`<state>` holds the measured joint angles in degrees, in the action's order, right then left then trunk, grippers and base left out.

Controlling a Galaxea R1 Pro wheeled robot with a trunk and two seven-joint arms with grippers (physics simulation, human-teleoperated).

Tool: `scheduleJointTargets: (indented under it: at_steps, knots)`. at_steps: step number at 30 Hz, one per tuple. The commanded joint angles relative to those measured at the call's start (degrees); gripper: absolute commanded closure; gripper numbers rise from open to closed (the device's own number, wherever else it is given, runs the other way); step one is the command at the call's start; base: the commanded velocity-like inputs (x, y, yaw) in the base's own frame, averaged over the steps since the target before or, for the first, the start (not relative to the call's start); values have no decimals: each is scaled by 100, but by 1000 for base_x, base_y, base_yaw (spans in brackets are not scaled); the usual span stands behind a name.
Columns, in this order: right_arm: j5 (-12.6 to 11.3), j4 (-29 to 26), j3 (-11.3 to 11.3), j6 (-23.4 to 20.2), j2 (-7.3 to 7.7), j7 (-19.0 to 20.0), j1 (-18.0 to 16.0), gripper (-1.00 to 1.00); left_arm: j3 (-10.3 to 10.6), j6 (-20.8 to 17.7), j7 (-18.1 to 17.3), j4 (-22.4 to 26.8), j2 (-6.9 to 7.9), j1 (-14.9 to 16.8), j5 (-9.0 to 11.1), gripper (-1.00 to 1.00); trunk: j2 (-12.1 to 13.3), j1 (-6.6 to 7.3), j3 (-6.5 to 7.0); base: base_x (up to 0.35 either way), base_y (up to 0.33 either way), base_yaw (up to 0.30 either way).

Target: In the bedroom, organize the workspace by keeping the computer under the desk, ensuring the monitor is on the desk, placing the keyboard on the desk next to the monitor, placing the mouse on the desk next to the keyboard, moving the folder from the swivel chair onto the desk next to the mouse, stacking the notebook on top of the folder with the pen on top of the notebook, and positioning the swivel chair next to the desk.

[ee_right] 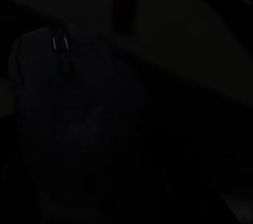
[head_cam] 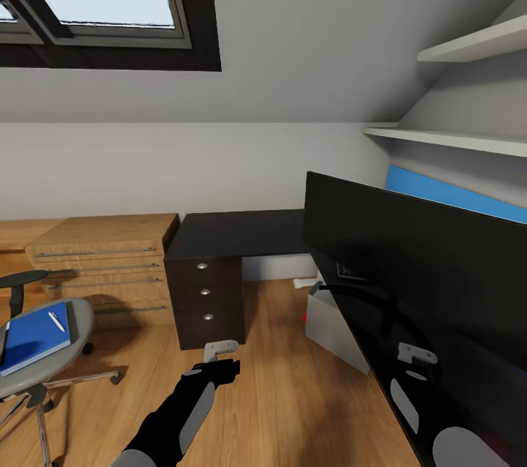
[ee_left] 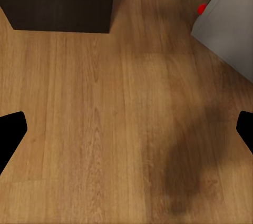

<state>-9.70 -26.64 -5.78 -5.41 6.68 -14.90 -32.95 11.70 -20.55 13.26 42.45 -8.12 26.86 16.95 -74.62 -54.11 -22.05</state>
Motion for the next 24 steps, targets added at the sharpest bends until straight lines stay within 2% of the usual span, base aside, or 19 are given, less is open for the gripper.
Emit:
scheduleJointTargets:
  at_steps: [1, 24]
  knots:
    - [-93, -7, 13, -39, -3, -13, 5, 100, 23, -19, 54, 9, 4, 4, 60, -100, -4, 0, -8, 0, 0, 0]
    - [-60, -64, 41, 37, -23, -21, 8, 100, 16, -15, 60, 8, 4, 4, 54, -100, -4, 0, -8, 0, 0, 0]
